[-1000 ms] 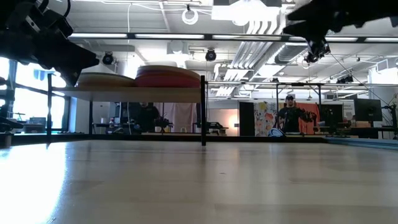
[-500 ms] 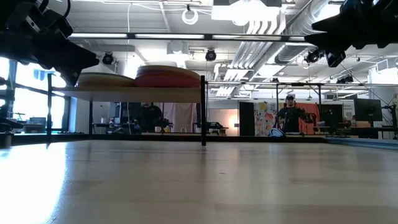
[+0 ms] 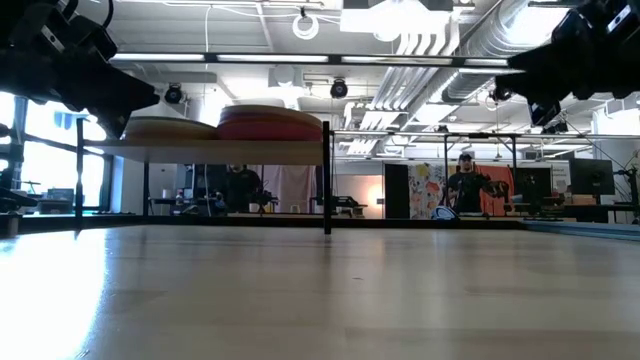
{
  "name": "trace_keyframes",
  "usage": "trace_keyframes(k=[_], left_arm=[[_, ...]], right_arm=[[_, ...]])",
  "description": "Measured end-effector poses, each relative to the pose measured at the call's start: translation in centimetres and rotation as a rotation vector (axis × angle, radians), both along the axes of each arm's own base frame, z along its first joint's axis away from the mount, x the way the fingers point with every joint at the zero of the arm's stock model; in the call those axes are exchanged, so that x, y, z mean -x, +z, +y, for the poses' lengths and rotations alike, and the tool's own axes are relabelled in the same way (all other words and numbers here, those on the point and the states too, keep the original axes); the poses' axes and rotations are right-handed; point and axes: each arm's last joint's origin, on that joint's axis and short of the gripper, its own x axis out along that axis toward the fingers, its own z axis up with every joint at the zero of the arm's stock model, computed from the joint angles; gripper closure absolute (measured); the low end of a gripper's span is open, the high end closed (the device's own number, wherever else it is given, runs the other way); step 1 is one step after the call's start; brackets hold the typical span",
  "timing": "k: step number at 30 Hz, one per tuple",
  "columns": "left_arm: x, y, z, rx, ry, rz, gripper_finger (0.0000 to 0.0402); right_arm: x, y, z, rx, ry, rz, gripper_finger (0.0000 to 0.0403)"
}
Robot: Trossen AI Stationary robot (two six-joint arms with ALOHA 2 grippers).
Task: Place and stack plates onto a shelf
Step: Return to Home Position
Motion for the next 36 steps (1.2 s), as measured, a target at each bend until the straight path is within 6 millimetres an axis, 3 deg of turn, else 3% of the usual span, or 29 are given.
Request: trace_keyframes(k=[11,21,36], left_arm=[[0.0,0.0,0.0,0.0,0.0,0.0,0.0339],[0.0,0.0,0.0,0.0,-0.001,-0.001,0.0339],[0.0,0.0,0.0,0.0,0.0,-0.001,0.0339]], right_arm=[[-0.4,-2.6,0.0,-0.109,0.001,0.063,0.0269],[-0.5,-2.7,0.0,-0.212,-0.005,0.069,0.0269],[-0.5,-2.7,0.0,-0.212,-0.005,0.07,0.0269]])
